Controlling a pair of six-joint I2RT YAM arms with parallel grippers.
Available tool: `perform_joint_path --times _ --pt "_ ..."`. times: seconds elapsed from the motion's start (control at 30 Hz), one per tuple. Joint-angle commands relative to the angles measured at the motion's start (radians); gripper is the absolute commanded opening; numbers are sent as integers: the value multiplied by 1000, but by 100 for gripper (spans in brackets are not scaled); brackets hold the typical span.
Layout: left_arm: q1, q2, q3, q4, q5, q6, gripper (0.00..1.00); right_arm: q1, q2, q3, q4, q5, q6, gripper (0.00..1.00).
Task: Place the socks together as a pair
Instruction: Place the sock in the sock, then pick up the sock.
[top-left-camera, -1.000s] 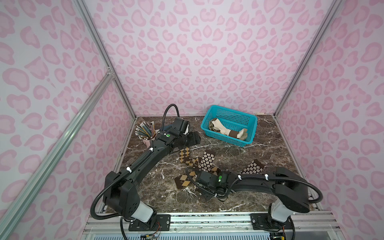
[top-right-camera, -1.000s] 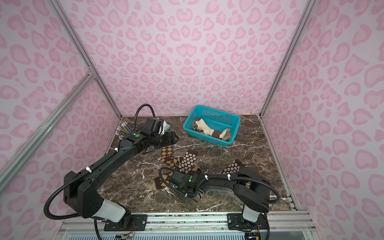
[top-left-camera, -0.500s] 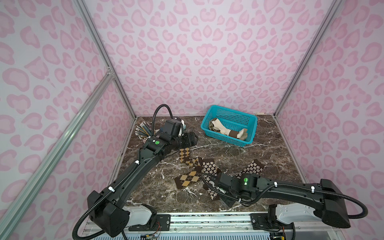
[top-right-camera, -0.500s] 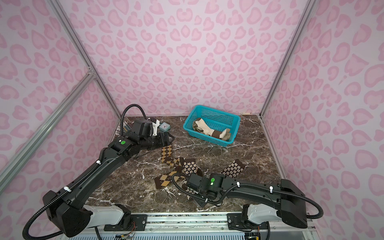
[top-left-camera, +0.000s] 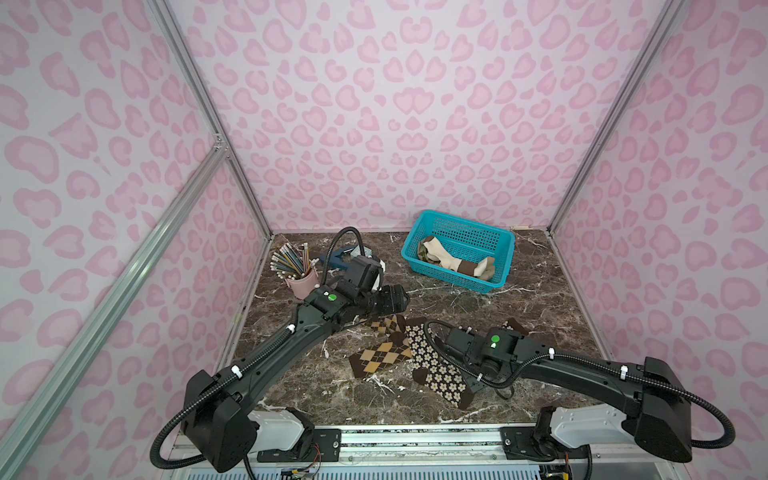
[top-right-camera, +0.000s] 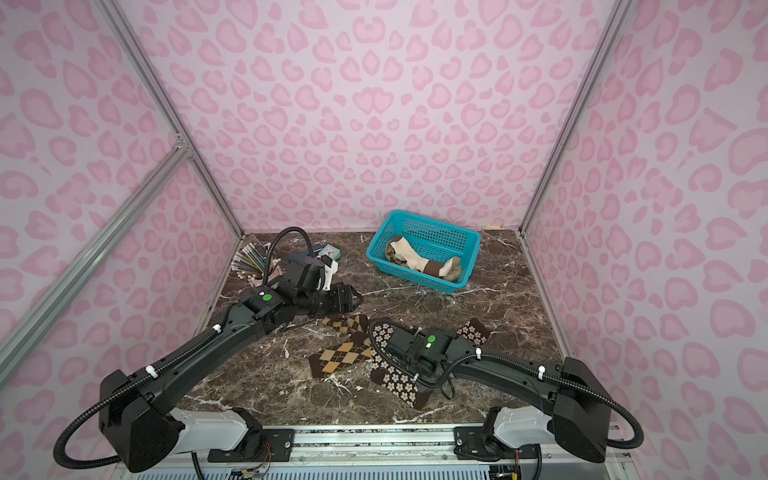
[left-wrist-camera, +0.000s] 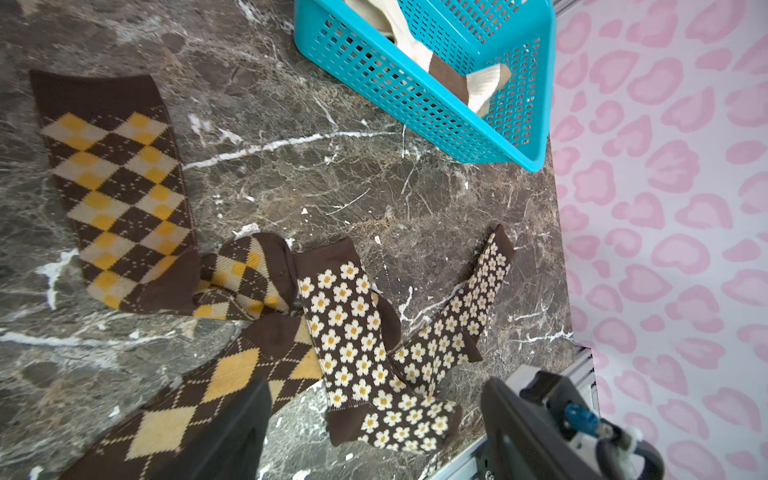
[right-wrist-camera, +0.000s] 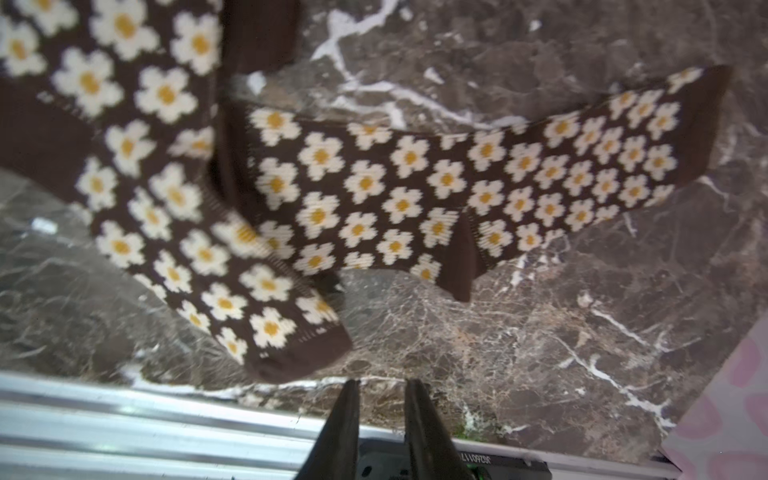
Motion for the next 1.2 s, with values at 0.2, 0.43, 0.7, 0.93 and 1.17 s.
perform_joint_path --times 0.2,0.43,0.7,0.93,1.17 --pt "-47 91 -6 129 30 31 83 -144 -158 -77 150 -368 147 51" --pt "-47 309 175 -4 37 344 80 -86 -460 -372 349 -522 546 67" --pt "-29 431 237 6 72 509 76 -45 -518 -522 509 -460 672 66" --pt "4 454 211 68 127 549 76 -72 -504 -547 565 -435 652 62" --pt "7 430 188 97 136 522 76 -160 -539 -594 627 -482 581 52"
